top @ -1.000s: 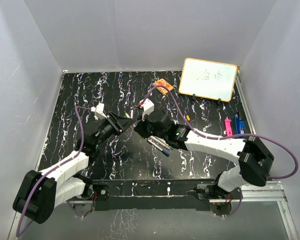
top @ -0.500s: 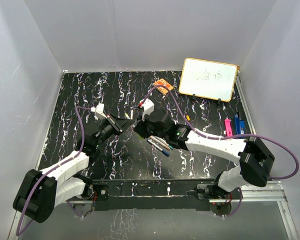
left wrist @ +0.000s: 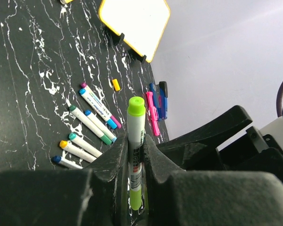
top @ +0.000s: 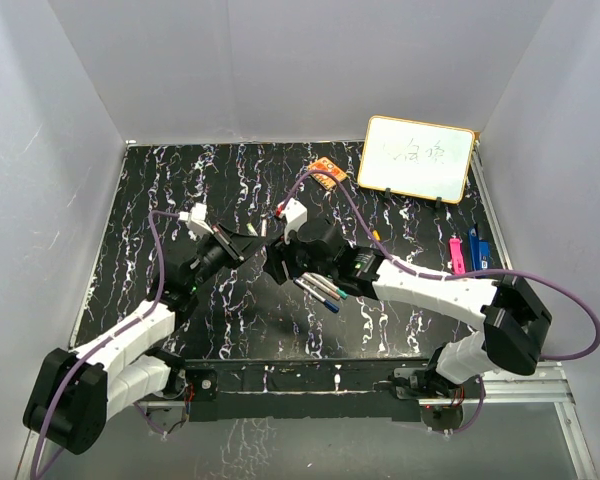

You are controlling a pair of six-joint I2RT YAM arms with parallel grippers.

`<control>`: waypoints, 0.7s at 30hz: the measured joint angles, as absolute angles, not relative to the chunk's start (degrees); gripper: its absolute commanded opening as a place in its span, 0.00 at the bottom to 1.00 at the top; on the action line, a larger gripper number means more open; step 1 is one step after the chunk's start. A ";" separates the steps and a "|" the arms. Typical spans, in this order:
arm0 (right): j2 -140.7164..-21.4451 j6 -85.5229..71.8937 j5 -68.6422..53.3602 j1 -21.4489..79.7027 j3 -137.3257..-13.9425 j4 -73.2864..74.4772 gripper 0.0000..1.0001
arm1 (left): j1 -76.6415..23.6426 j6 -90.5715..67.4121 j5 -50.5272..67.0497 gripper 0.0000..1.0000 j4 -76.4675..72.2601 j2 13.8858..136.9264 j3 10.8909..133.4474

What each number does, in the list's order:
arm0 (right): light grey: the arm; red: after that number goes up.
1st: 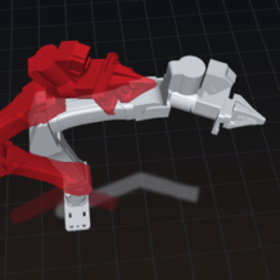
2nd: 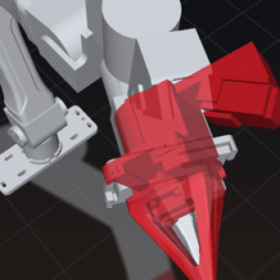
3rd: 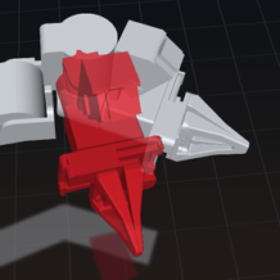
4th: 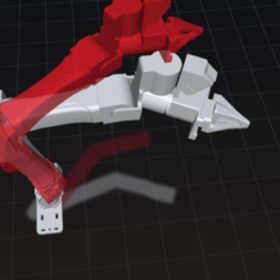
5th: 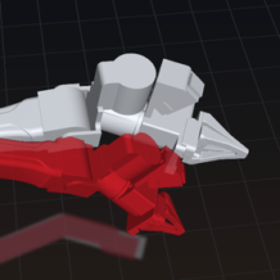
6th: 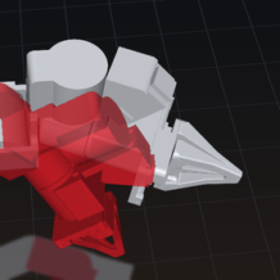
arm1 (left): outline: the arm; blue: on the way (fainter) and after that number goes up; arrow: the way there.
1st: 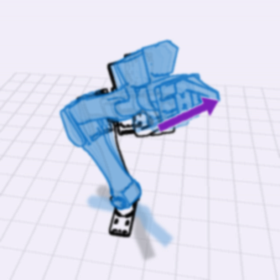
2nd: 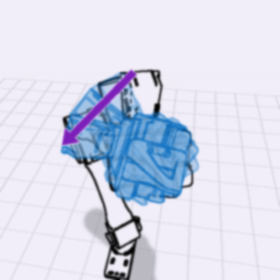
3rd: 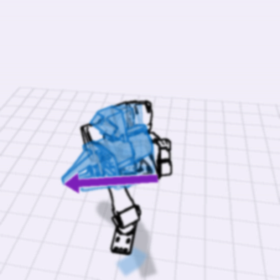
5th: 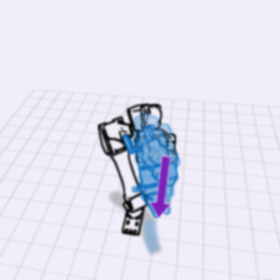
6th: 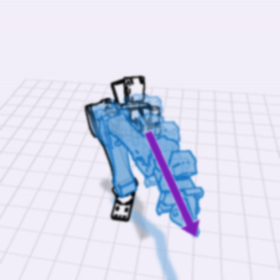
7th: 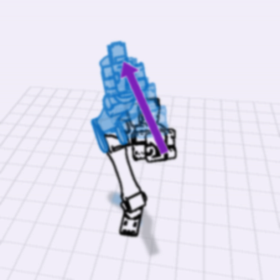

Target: Open the pen caps

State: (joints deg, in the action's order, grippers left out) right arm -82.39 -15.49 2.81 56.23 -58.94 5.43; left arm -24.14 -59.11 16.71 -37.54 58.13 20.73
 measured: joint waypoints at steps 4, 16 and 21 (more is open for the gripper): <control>-82.08 -15.05 1.74 56.23 -58.94 6.33 0.52 | -24.14 -58.70 16.73 0.00 -36.97 57.91 21.67; -82.11 -14.68 -0.45 56.23 -58.94 6.72 0.32 | -24.14 -58.70 16.97 0.00 -35.97 58.22 22.22; -82.59 -14.41 -0.60 56.07 -58.94 6.98 0.29 | -24.14 -58.74 17.06 0.00 -35.88 59.07 22.74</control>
